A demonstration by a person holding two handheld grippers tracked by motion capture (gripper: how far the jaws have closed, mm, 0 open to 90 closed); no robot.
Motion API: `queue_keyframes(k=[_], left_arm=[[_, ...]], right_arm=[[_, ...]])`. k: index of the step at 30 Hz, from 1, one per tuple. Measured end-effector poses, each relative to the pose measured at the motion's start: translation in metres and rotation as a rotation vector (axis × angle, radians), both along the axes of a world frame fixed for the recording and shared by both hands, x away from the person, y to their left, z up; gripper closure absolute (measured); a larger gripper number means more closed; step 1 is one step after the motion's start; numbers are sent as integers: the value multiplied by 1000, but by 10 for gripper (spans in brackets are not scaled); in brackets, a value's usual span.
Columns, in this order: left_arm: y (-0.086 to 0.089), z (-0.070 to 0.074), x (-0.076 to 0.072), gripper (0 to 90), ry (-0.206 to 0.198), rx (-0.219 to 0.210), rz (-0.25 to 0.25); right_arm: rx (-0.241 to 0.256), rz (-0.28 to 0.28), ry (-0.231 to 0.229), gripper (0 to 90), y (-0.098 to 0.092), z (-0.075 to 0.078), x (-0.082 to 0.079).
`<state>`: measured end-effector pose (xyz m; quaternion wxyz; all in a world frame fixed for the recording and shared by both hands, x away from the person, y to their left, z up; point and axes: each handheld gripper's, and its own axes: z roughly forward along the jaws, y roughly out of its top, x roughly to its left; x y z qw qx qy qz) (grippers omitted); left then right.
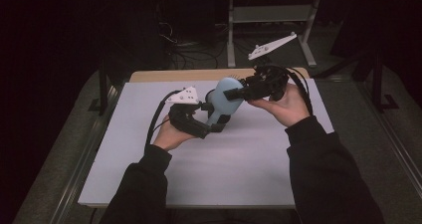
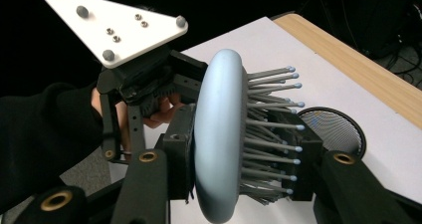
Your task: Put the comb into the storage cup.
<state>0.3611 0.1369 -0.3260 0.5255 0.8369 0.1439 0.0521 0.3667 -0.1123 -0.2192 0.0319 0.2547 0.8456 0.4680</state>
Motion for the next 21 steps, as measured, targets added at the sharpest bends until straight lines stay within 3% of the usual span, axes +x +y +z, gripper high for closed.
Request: queue_keyframes(k=[7, 12, 21], left_arm=[[4, -2, 0, 110, -15, 6, 43], [8, -3, 0, 0, -23, 9, 98], [27, -7, 0, 0, -65, -48, 165]], right_arm=[[-4, -12, -19, 557, -2, 9, 3], [-14, -24, -31, 557, -3, 13, 4], [-1, -57, -45, 554, -10, 21, 10]])
